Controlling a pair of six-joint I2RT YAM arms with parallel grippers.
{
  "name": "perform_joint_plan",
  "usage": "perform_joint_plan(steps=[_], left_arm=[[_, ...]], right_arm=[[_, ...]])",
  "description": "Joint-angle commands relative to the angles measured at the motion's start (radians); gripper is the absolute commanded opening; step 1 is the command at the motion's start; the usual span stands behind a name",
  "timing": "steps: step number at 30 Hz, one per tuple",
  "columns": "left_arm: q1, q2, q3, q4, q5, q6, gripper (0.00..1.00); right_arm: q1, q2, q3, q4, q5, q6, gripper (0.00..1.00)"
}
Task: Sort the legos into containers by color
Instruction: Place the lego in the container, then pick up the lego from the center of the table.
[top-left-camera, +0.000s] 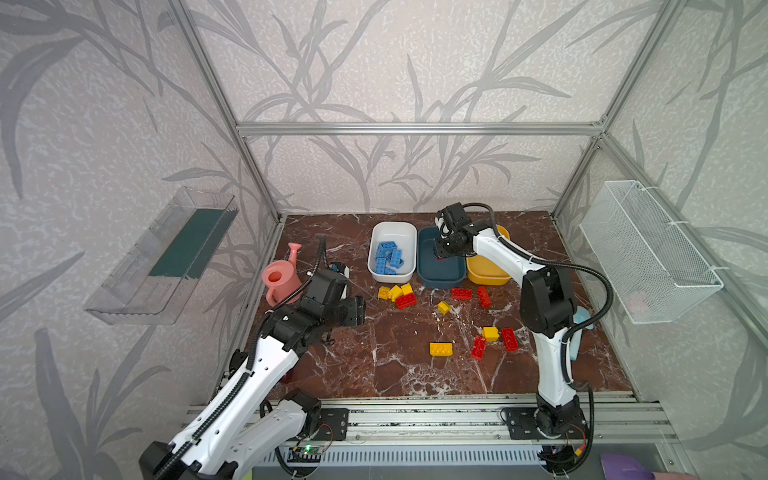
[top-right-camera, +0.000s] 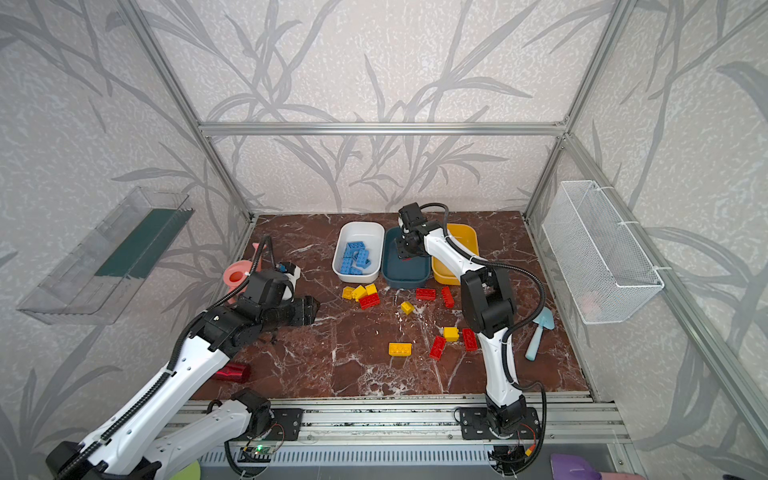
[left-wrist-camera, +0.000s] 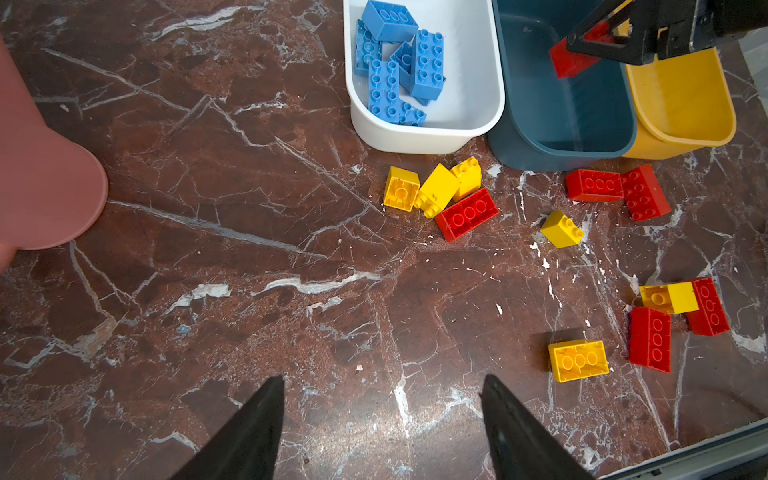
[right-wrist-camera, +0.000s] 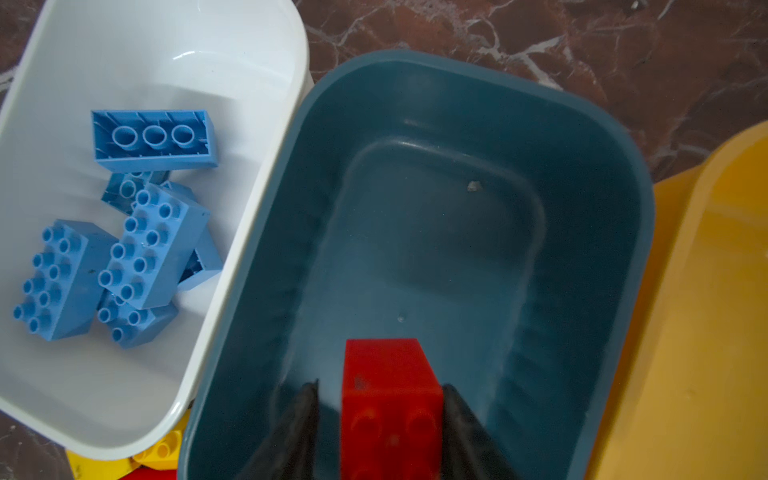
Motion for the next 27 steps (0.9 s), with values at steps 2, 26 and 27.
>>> perform_joint_plan(steps=[2,26,27], left_arm=[[0.003,0.015,0.007,-0.002,-0.007,0.014,0.75],[-0.17,0.274,0.111,0.051,-0.147,-0.236,0.73],[-0.178,0.297,0.111,0.066,-0.15,-0.251,0.72]], right_arm=[[-0.001,-0.011,0.037,-0.019,-0.017,-0.012,0.67],[0.014,-0.95,-0.935,0.466,-0.043,0.21,0.89],[0.017,-0.982,-0.975,0.479,-0.035,0.22,0.89]])
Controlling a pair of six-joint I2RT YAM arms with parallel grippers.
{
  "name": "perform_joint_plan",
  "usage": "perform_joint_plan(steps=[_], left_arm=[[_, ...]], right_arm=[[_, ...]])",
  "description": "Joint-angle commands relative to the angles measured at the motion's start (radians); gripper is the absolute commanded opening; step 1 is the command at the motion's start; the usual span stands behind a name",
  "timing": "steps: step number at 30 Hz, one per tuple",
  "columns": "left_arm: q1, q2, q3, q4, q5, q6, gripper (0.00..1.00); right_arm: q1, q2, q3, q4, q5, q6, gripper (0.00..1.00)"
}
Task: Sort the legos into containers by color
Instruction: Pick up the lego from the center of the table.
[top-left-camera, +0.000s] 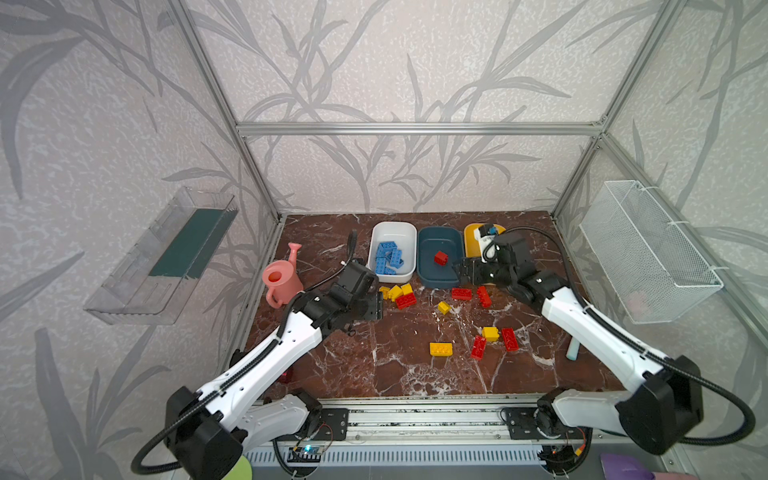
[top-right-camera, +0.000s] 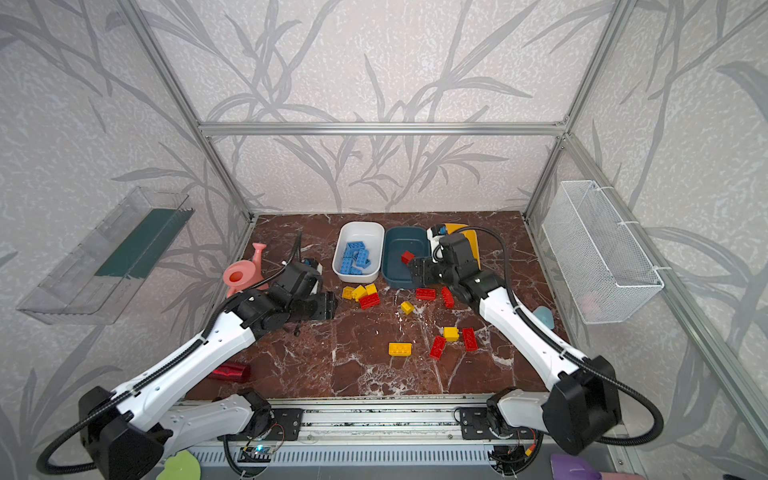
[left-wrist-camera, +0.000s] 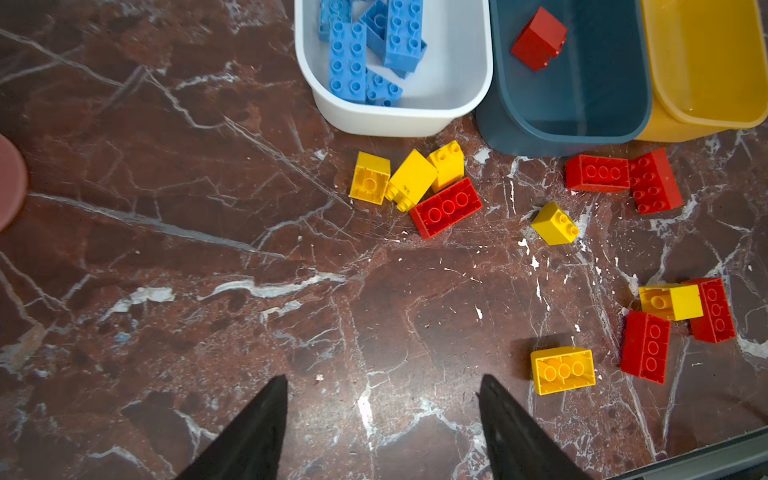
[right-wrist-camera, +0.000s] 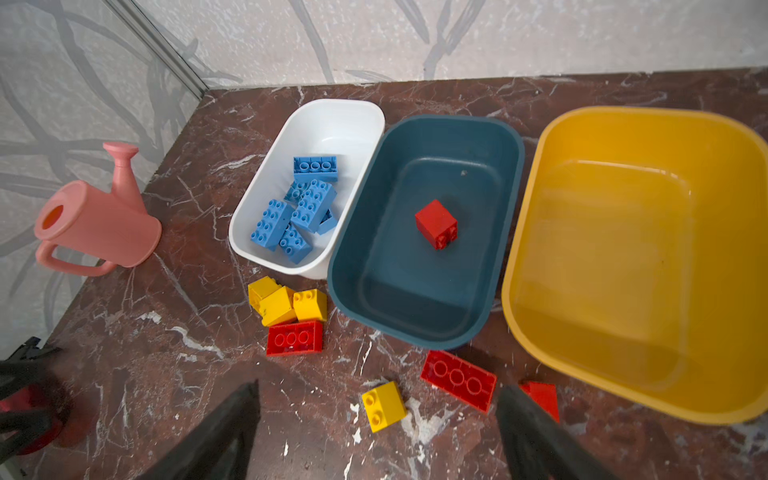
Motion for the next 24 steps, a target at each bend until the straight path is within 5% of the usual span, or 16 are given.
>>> perform_joint_plan(steps=[1,9,24], left_arm=[[-0.026,0.076,0.02,0.045,-0.079,-0.107,0.72],[-0.059,0.32,0.098,0.123,-0.037,-0.15,0.72],[-0.137,0.693,0.289,0.19,-0.152,-0.374,0.84]], right_arm=[[0.01,-0.102,-0.141,0.137,0.031,0.09,0.89],[0.026,-0.257,-0.371,0.203,0.049,0.137,0.89],[0.03,-0.354,-0.567,0.327,0.154,0.153,0.89]])
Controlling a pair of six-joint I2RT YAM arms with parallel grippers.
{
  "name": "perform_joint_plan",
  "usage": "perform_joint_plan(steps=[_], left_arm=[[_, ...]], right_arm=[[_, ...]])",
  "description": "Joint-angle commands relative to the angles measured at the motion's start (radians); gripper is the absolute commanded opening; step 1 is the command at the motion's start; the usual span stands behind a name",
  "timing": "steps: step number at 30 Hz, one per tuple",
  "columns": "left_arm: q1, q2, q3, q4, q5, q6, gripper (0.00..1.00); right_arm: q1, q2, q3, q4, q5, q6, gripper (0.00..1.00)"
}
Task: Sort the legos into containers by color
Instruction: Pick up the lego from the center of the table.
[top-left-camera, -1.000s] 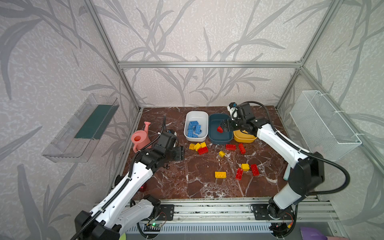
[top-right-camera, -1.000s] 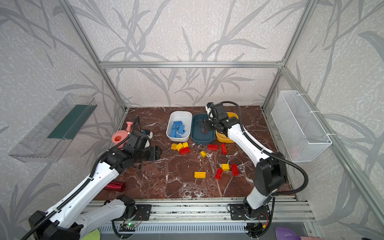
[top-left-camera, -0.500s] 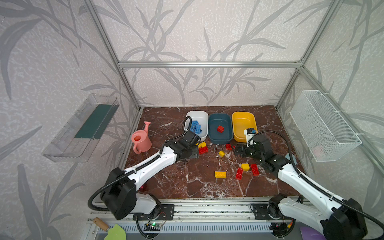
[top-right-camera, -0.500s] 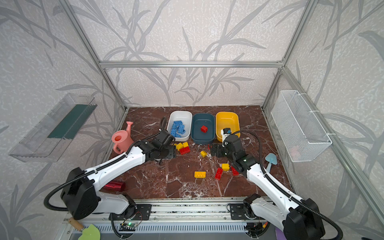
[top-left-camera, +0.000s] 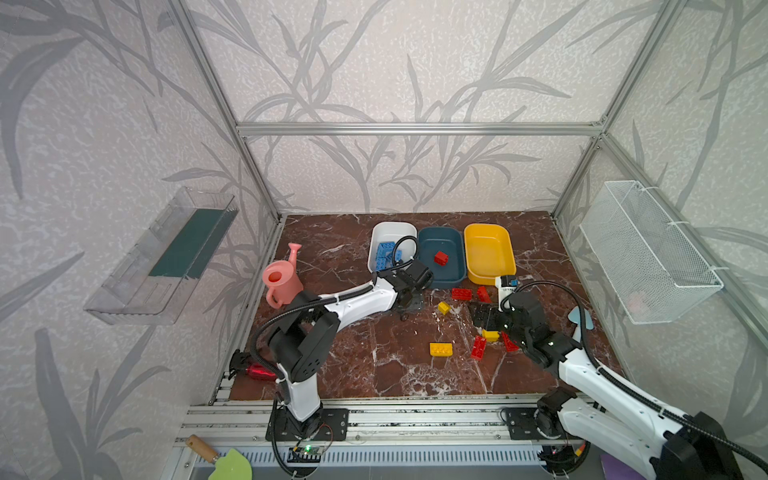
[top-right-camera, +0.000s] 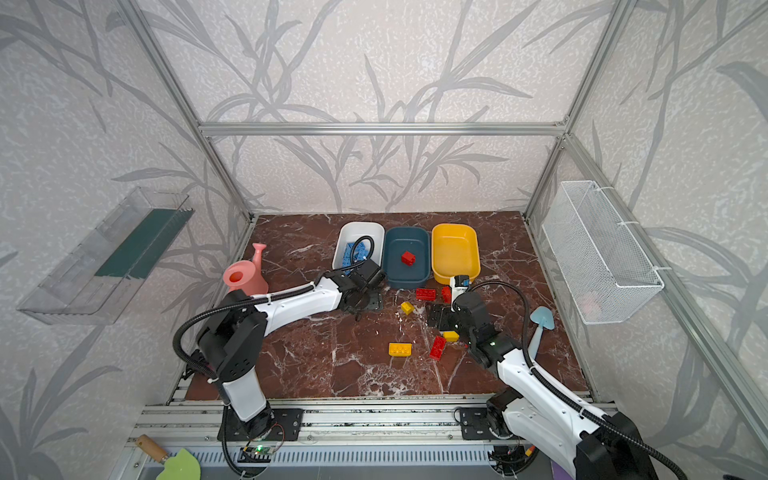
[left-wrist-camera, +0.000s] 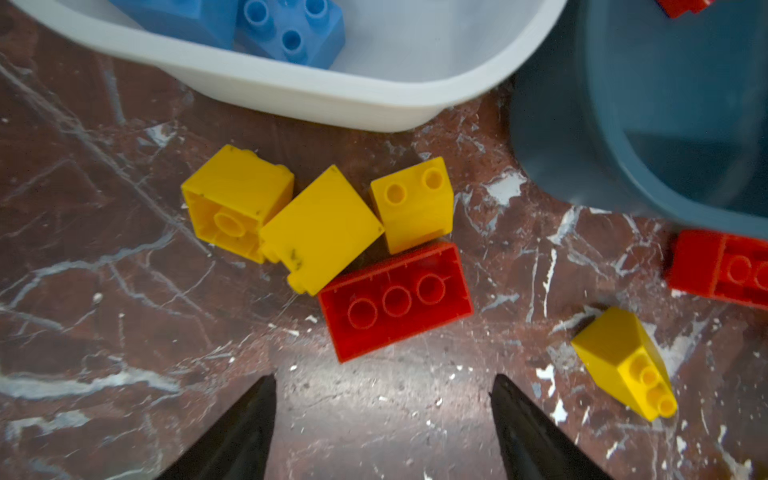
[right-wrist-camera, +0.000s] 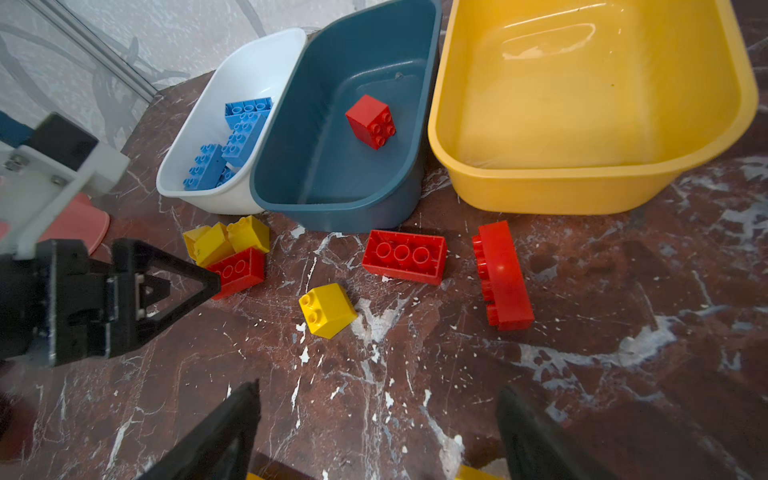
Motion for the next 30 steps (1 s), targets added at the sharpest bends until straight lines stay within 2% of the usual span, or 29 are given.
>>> perform_joint_plan(steps=[1,7,11,15,18,24,30], left_arm=[[-0.009,0.051,0.05,0.01,-0.048,-0.081,0.84],[-0.015,0.162,0.15,-0.071,-0.092,-0.133,0.85],[-0.016,0.193,0.166,-0.081,-0.102,-0.137,0.84],[-0.017,0.202,0.169,-0.094,-0.122,-0.132,0.78],[-0.017,0.203,0.169,-0.106,-0.134,-0.125,0.69],[-0.023,0.192,0.172,-0.124,-0.159,-0.111,0.6],[-0.04,0.143,0.186,-0.159,-0.189,-0.071,0.58]], right_arm=[[0.006,-0.032,-0.016,0.055,0.037,0.011,0.89],[0.006,-0.049,-0.026,0.061,0.026,0.019,0.89],[0.006,-0.051,-0.028,0.067,0.013,0.025,0.9],[0.006,-0.054,-0.029,0.068,0.008,0.028,0.89],[0.006,-0.054,-0.029,0.07,0.006,0.028,0.89],[0.006,-0.046,-0.031,0.073,0.006,0.027,0.89],[0.006,-0.039,-0.032,0.076,0.004,0.027,0.89]])
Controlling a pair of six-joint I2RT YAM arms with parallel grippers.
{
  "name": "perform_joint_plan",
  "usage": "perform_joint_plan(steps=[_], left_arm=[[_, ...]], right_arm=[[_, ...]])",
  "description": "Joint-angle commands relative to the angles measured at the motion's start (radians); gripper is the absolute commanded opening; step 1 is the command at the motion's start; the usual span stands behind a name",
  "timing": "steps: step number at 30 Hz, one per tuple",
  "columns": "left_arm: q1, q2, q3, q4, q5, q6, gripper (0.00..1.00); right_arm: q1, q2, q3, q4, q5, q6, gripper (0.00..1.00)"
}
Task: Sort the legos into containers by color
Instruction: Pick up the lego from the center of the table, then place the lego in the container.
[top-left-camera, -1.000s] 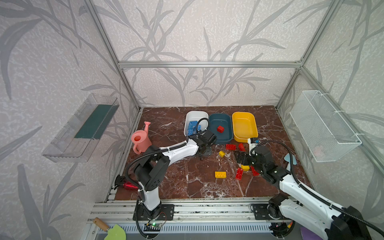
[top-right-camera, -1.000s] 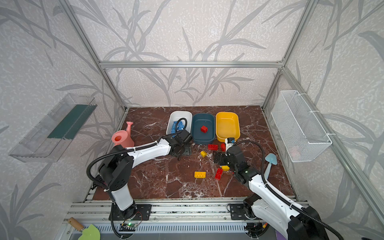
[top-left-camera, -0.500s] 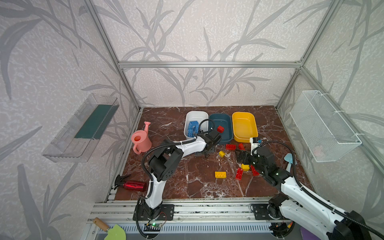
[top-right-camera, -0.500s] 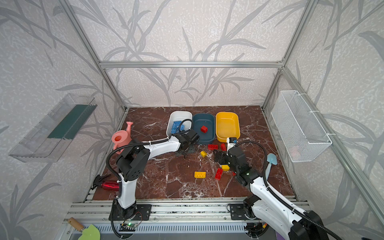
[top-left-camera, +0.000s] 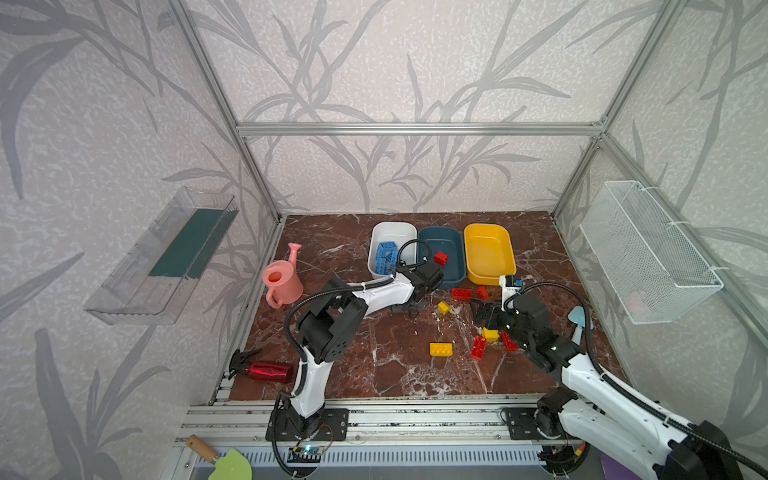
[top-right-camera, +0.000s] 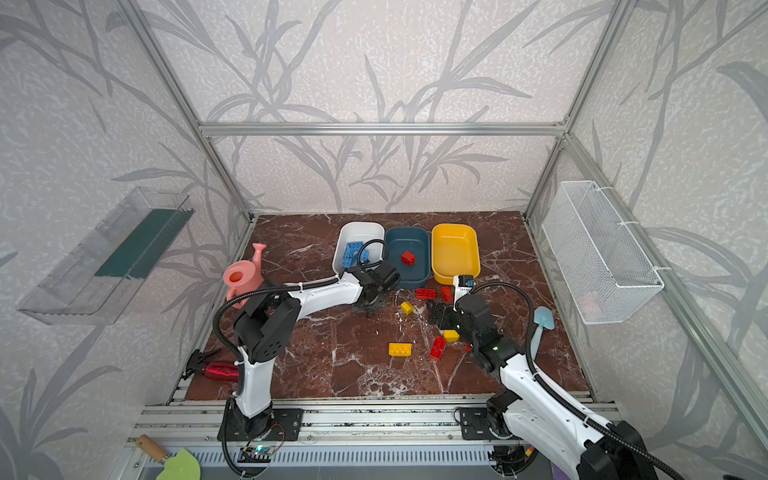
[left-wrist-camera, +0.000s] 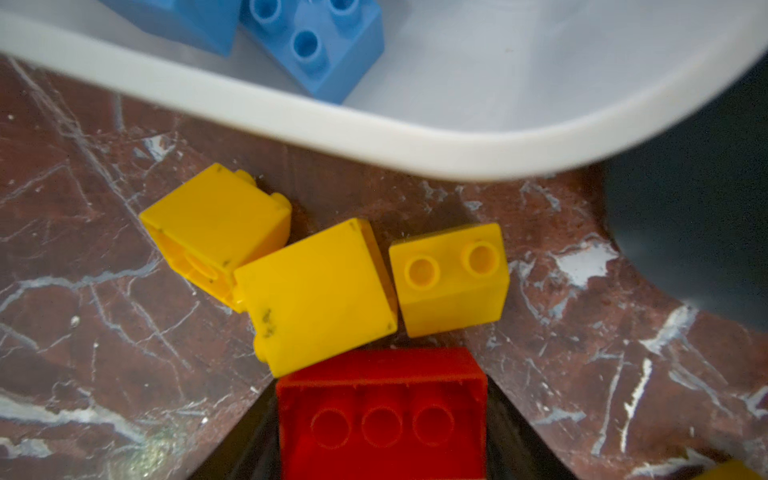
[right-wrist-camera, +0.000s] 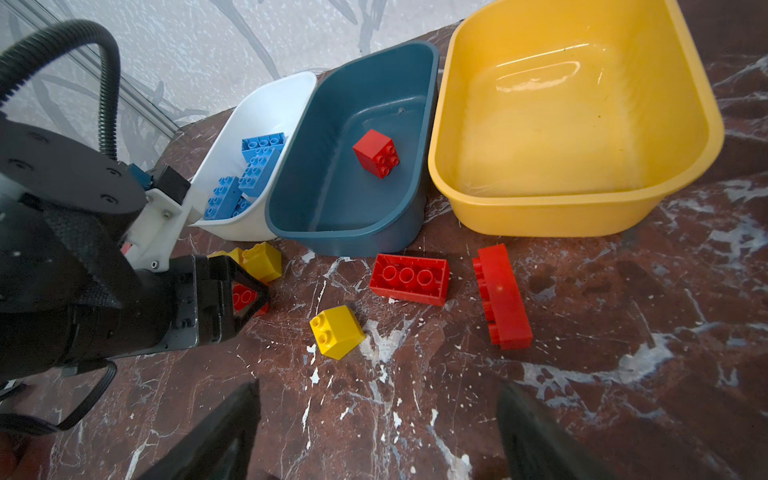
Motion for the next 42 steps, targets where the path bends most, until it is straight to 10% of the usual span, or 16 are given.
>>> perform_joint_plan(steps=[1,14,30,42], left_arm=[[-0.016,-0.054,0.037,-0.058,-0.062,0.036,0.58],[-0.021,-0.068,0.362,-0.22,-0.073,0.295,0.59],[0.06,0.358,1.049,-0.413,0.118,0.425,0.59],[0.101,0.482,1.13,-0.352,0.168,0.431,0.61]], right_arm=[[0.006,-0.001,-0.011,0.026,-0.009,0.005,0.89],[0.007,-0.013,-0.016,0.024,-0.012,0.005,0.89],[0.007,-0.03,-0.028,0.033,-0.018,0.015,0.89],[0.007,0.0,-0.027,0.05,-0.029,0.019,0.89]])
